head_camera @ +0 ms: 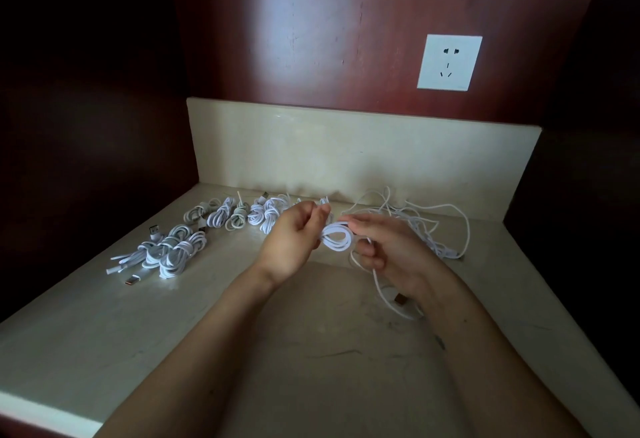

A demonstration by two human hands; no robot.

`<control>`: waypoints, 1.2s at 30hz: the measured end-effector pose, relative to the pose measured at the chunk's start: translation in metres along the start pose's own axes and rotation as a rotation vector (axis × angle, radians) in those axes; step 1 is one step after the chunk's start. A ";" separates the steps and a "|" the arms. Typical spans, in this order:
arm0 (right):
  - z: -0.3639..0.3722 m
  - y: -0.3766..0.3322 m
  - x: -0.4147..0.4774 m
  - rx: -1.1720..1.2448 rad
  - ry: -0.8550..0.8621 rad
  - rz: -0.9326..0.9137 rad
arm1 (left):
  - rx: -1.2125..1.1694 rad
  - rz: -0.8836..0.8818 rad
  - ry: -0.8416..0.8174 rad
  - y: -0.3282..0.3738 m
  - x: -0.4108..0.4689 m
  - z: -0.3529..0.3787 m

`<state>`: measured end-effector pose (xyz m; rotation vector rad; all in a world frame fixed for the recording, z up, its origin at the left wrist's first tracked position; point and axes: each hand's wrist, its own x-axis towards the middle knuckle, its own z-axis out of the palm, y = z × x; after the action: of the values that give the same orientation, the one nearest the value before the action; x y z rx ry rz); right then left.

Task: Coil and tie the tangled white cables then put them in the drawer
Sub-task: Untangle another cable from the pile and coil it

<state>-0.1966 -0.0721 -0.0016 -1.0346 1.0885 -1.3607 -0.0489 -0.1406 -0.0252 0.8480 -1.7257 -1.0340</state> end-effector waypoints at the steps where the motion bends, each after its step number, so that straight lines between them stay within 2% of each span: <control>1: -0.001 0.000 -0.001 -0.010 0.014 -0.017 | 0.007 0.003 -0.016 0.000 0.000 -0.001; 6: 0.003 0.004 0.000 -0.058 0.059 -0.118 | -0.093 -0.018 -0.112 0.012 -0.004 -0.001; 11: 0.009 0.011 0.002 -0.123 0.051 -0.079 | -0.211 -0.014 -0.053 0.026 -0.007 -0.002; 16: 0.018 0.021 -0.001 -0.685 -0.033 -0.316 | -0.266 -0.035 0.135 0.023 -0.002 -0.003; 21: 0.028 0.027 -0.001 -1.007 -0.114 -0.527 | 0.003 0.062 0.283 0.000 0.005 -0.012; 25: 0.023 0.016 -0.003 -0.925 0.002 -0.506 | 0.419 0.065 0.223 0.002 0.000 -0.013; 27: 0.018 0.012 -0.002 -0.859 0.054 -0.516 | 0.470 0.076 0.162 0.004 -0.002 -0.009; 31: 0.009 0.007 0.001 -0.798 0.176 -0.571 | 0.265 0.137 -0.006 0.000 -0.001 -0.004; 36: 0.003 0.004 0.002 -0.506 0.169 -0.482 | -0.016 0.130 -0.124 0.005 -0.006 0.001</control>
<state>-0.1930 -0.0746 -0.0051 -1.6538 1.4116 -1.6106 -0.0479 -0.1328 -0.0226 0.6641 -1.8485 -1.0290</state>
